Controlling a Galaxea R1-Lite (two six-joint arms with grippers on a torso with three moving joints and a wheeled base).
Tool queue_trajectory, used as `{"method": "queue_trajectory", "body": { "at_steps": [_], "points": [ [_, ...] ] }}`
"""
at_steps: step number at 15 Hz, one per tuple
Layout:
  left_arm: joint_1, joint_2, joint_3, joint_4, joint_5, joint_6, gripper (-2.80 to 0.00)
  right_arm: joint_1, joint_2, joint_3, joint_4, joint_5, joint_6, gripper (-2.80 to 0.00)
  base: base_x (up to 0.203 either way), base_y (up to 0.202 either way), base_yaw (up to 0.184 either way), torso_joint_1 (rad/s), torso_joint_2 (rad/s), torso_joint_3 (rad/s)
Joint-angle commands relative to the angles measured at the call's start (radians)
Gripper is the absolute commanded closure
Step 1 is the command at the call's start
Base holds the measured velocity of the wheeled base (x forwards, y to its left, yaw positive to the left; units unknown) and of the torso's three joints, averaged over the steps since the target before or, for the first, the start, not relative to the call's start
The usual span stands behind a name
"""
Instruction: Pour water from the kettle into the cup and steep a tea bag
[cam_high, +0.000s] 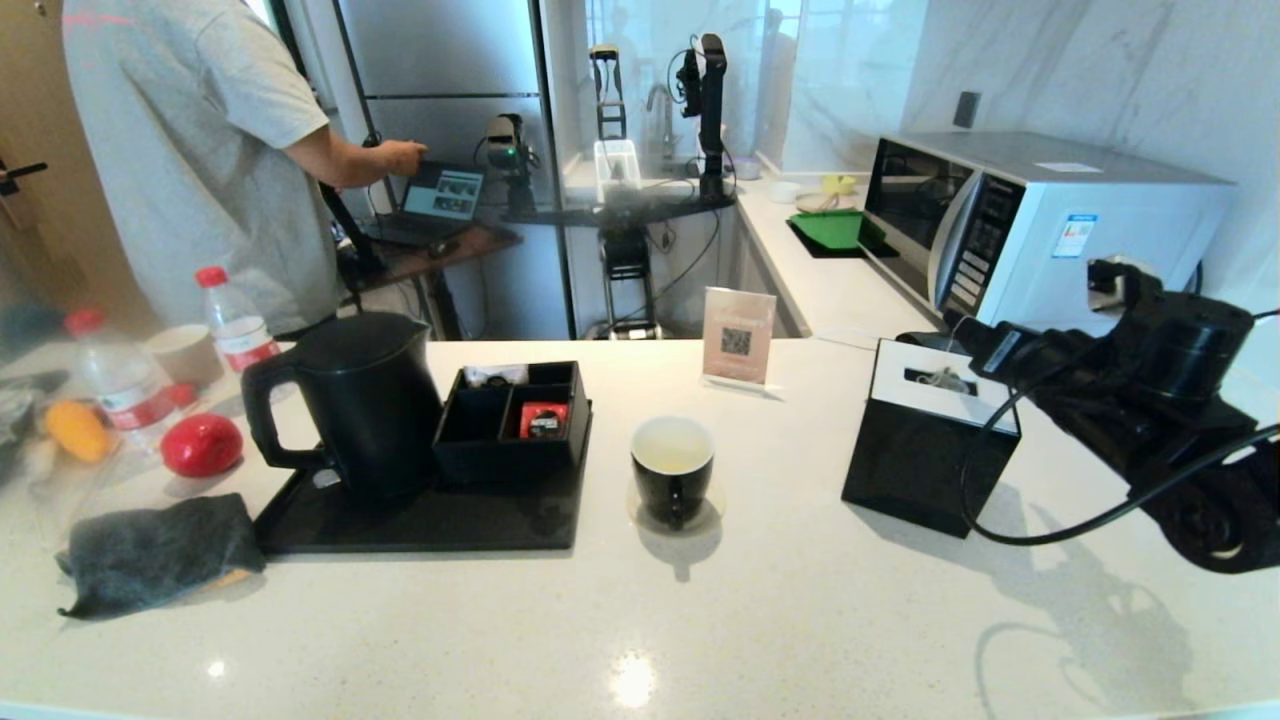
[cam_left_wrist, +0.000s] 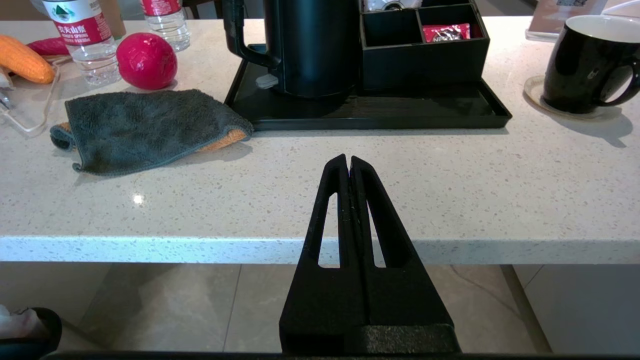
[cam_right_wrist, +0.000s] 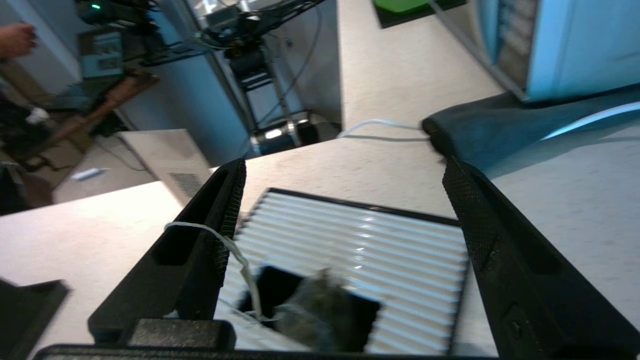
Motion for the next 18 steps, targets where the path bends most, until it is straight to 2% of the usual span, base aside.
{"method": "queue_trajectory", "body": {
  "at_steps": [1, 5, 10, 18],
  "points": [
    [0.000, 0.000, 0.000, 0.000, 0.000, 0.000, 0.00, -0.049, -0.015, 0.002, -0.001, 0.001, -0.026, -2.80, 0.000, 0.000, 0.000, 0.000, 0.00, 0.000],
    [0.000, 0.000, 0.000, 0.000, 0.000, 0.000, 0.00, -0.119, -0.035, 0.021, 0.000, 0.001, -0.124, -2.80, 0.000, 0.000, 0.000, 0.000, 0.00, 0.000],
    [0.000, 0.000, 0.000, 0.000, 0.000, 0.000, 0.00, -0.130, -0.052, 0.120, -0.009, -0.001, -0.200, -2.80, 0.000, 0.000, 0.000, 0.000, 0.00, 0.000],
    [0.000, 0.000, 0.000, 0.000, 0.000, 0.000, 0.00, -0.156, -0.016, 0.154, -0.058, -0.004, -0.212, -2.80, 0.000, 0.000, 0.000, 0.000, 0.00, 0.000]
  ]
}}
